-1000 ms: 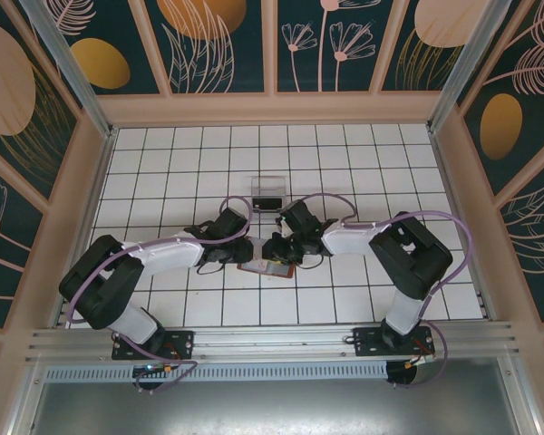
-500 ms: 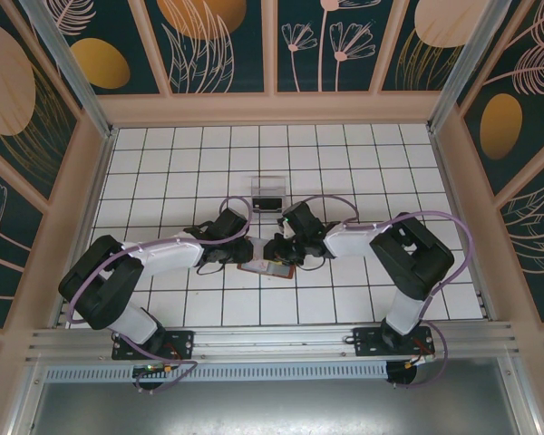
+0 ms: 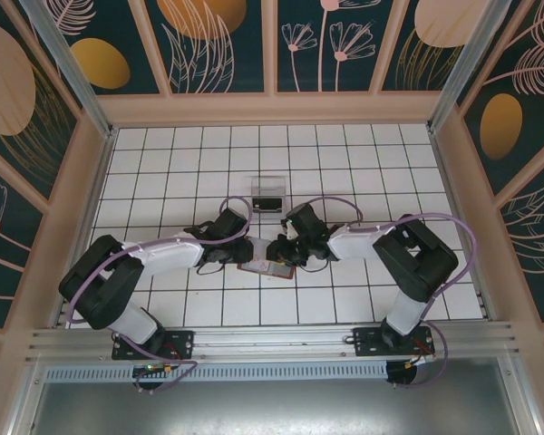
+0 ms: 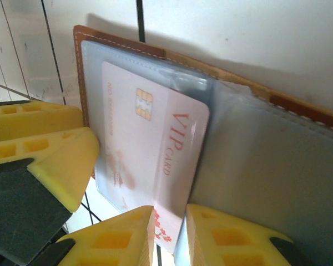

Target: Take the credit cards out of the card holder

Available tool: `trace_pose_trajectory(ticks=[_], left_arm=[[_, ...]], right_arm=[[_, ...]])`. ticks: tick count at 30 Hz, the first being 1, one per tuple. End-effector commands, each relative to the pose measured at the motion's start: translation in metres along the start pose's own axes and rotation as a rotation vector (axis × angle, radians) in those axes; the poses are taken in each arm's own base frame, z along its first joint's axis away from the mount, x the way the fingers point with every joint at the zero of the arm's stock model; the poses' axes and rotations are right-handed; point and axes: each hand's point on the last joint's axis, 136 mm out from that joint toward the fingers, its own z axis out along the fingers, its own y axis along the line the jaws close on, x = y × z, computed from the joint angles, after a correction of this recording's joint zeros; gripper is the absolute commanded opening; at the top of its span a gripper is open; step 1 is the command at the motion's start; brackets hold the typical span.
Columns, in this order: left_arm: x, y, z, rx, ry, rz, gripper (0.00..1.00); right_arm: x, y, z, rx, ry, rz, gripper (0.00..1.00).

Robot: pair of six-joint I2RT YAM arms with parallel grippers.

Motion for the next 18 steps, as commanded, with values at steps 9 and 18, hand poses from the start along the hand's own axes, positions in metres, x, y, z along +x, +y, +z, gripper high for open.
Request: trace_pose_trajectory(ticks=[9, 18], left_arm=[[0.033, 0.028, 0.009, -0.099, 0.120, -0.011, 0.34], [0.039, 0.029, 0.013, -0.092, 0.149, -0.009, 0.33]], right_arm=[[0.004, -0.019, 0.002, 0.042, 0.001, 0.053, 0.23], [0.003, -0.017, 0.008, 0.009, 0.009, 0.061, 0.19]])
